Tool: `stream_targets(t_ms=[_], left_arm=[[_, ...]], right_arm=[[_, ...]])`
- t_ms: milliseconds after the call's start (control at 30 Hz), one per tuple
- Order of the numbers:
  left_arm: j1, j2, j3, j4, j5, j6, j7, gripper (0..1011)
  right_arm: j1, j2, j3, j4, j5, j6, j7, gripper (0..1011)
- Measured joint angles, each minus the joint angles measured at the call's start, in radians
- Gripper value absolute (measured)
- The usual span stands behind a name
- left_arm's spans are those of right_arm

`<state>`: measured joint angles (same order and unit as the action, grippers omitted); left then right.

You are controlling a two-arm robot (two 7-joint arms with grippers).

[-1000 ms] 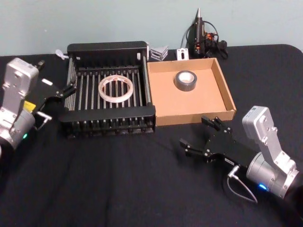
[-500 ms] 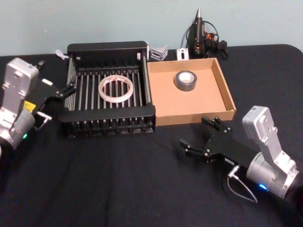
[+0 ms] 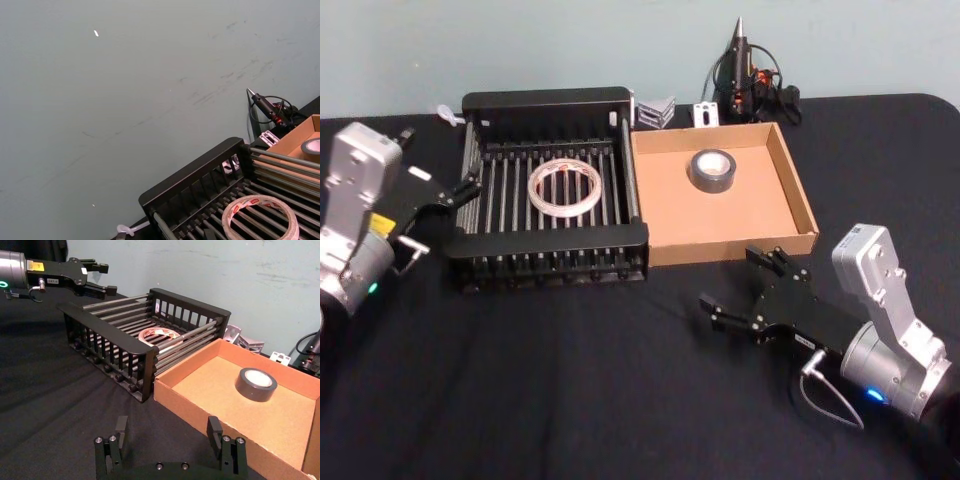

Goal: Pick up the white tape and place it into the black box , Pick up the silver tape and place it into the brown box.

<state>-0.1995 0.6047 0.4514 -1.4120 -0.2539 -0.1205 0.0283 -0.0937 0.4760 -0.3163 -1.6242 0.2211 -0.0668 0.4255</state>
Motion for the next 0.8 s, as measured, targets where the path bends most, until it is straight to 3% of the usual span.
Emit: stream_targets(t_ms=[800], left_arm=[[0.0,0.0,0.0,0.0,0.0,0.0,0.0,1001]], right_arm=[[0.0,0.0,0.0,0.0,0.0,0.0,0.0,1003]])
